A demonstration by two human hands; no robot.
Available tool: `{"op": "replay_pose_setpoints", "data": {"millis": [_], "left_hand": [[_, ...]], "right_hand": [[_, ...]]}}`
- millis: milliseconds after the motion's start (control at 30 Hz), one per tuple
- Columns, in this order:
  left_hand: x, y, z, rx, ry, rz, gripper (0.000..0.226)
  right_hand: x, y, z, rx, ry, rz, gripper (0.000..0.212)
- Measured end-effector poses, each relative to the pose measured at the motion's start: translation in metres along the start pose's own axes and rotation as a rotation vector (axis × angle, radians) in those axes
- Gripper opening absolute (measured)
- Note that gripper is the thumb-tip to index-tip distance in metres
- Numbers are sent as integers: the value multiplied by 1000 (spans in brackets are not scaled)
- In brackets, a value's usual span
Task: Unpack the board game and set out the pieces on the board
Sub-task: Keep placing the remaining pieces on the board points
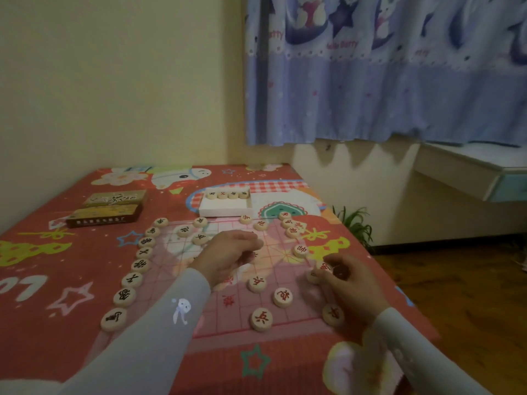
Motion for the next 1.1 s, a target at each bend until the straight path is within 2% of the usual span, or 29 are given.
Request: {"op": "replay_pose_setpoints", "data": {"millis": [167, 267, 400, 567, 667, 767, 833, 933, 1100], "left_hand": [[7, -27, 0, 58, -9, 31, 31], [11, -40, -5, 97, -16, 157, 32], [5, -45, -10, 100, -110, 398, 37], [2, -51, -15, 161, -156, 461, 40], [1, -52, -15, 164, -169, 441, 39], [8, -55, -13, 200, -102, 342, 37], [13, -58, -12, 222, -59, 298, 35], [17, -64, -10, 272, 9, 190, 32], [11, -67, -11, 343, 86, 5, 42]], "right_hand": [[-15, -2, -22, 81, -27, -8, 17], [-16, -5, -26, 98, -36, -44, 14], [-14, -12, -27, 164, -50, -106, 13], [-14, -14, -24, 192, -64, -149, 15], [-11, -9, -19, 97, -59, -98, 16], [6, -6, -12, 16, 26, -79, 11], [20, -13, -5, 58, 101, -68, 13], [39, -29, 6, 153, 177, -7, 30], [56, -49, 16, 307, 234, 129, 31]]}}
Point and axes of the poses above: each hand's wrist, its own z-axis towards the middle knuckle, its own y-axis out of the back of the hand, x = y × z, the point moved 8 cm from there along z, towards the middle knuckle, and after that the axes turned 6 degrees about y, right-handed, at the moved point
